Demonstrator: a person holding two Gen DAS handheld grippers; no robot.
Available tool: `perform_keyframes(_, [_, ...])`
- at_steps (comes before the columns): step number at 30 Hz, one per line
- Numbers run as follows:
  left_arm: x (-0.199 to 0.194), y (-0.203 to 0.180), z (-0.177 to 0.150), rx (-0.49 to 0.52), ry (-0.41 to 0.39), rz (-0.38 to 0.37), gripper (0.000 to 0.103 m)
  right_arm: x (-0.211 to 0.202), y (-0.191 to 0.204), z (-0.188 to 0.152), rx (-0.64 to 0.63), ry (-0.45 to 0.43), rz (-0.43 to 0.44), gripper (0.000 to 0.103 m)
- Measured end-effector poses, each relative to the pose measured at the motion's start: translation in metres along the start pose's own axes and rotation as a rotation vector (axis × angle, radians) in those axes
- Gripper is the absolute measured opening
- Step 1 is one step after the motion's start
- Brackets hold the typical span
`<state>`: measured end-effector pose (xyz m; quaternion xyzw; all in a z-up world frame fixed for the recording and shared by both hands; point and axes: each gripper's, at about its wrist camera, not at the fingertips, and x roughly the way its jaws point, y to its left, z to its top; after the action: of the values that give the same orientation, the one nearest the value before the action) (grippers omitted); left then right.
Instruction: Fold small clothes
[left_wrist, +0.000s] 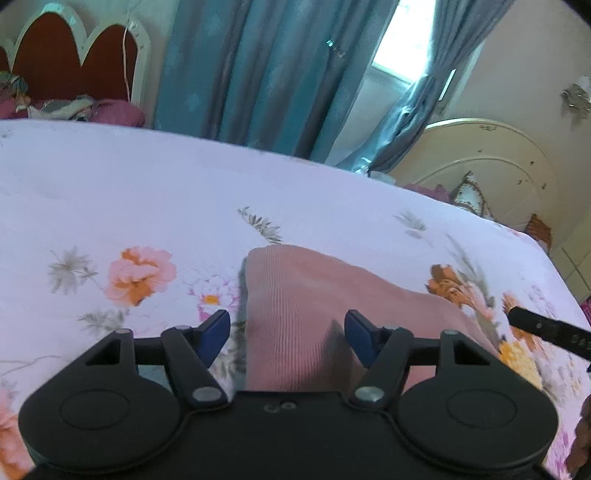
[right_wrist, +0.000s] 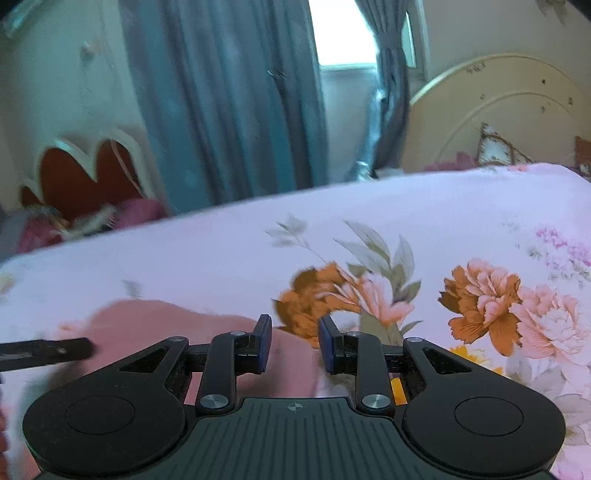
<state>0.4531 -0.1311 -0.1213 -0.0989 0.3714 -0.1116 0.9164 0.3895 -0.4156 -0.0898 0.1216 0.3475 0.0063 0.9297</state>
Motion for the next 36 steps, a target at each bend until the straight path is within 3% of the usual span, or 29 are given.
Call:
perform_keyframes(7, [-0.044, 0.002, -0.038, 0.053, 0.031, -0.002, 0.067, -0.045, 0.023, -0.043, -0.033, 0.056, 0.072, 0.028])
perform_keyframes(12, [-0.061, 0.002, -0.063, 0.048, 0.029, 0.018, 0.067, -0.058, 0.031, -0.081, -0.068, 0.095, 0.030, 0.028])
perform_keyframes(15, [-0.061, 0.003, -0.065, 0.028, 0.042, 0.025, 0.068, -0.051, 0.020, -0.095, -0.062, 0.147, -0.039, 0.028])
perform_keyframes(18, [-0.061, 0.002, -0.066, 0.048, 0.047, 0.035, 0.070, -0.056, 0.009, -0.095, 0.015, 0.155, -0.019, 0.028])
perform_keyframes(22, [-0.069, -0.001, -0.067, 0.052, 0.056, 0.041, 0.068, -0.079, 0.015, -0.089, 0.000, 0.106, -0.009, 0.028])
perform_keyframes(28, [-0.068, -0.006, -0.076, 0.065, 0.087, 0.049, 0.069, -0.080, 0.008, -0.111, 0.011, 0.182, -0.013, 0.028])
perform_keyframes(36, [-0.072, -0.011, -0.071, 0.076, 0.099, 0.046, 0.072, -0.094, 0.004, -0.096, 0.067, 0.151, 0.032, 0.028])
